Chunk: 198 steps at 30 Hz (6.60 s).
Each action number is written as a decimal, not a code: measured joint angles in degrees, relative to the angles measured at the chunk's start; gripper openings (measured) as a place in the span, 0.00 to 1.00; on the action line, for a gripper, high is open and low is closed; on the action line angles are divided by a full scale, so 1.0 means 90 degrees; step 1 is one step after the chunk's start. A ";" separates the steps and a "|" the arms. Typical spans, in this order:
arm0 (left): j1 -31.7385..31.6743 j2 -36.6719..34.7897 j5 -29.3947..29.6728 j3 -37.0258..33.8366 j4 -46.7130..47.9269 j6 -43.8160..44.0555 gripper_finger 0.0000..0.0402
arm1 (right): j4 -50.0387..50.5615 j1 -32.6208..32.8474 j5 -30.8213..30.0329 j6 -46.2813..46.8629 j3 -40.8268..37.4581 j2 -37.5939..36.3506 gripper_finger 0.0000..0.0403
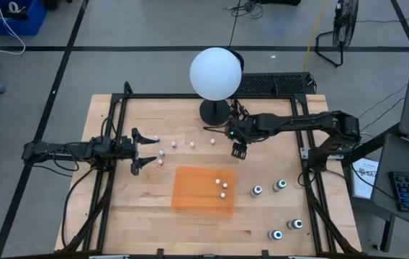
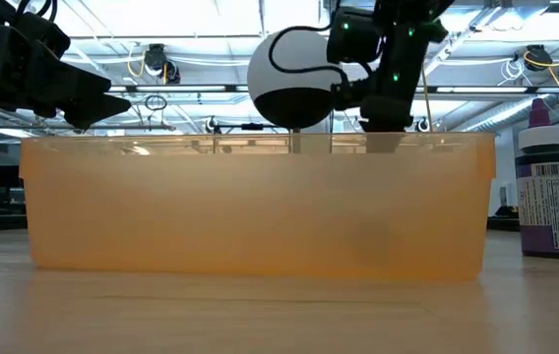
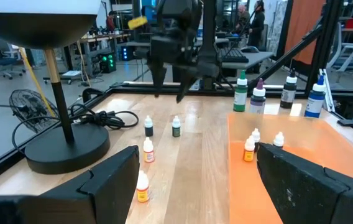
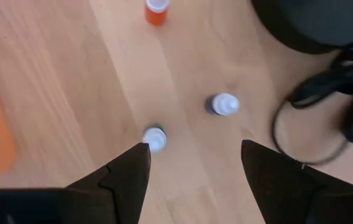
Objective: Pick & Place food coloring
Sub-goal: Put the small green food coloring bottle into the orange container, then put the small black food coloring bottle into the orange container
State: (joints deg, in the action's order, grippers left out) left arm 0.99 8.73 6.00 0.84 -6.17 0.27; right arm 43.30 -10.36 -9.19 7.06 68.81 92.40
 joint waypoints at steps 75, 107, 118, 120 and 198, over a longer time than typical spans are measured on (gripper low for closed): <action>0.0000 0.0000 0.0000 0.0000 0.0002 0.0000 0.81 | -0.0364 0.0812 0.0254 -0.0152 0.0368 0.0214 0.14; 0.0000 0.0000 0.0000 0.0000 0.0000 0.0000 0.81 | 0.1640 0.3768 0.0863 0.0779 0.3362 0.2436 0.14; 0.0000 0.0000 0.0002 0.0000 0.0002 -0.0002 0.81 | 0.1281 0.2724 0.1112 -0.0513 0.3360 0.2433 0.14; 0.0000 0.0000 0.0000 0.0000 0.0002 0.0000 0.81 | 0.1068 0.2640 0.1210 -0.0738 0.3360 0.2470 0.14; 0.0000 0.0000 0.0000 0.0000 0.0000 0.0000 0.81 | 0.1246 0.1979 -0.0206 -0.0617 0.2639 0.1434 0.41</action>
State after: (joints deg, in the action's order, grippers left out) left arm 0.99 8.73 6.00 0.84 -6.17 0.27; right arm 54.51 7.44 -11.04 1.50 92.55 105.31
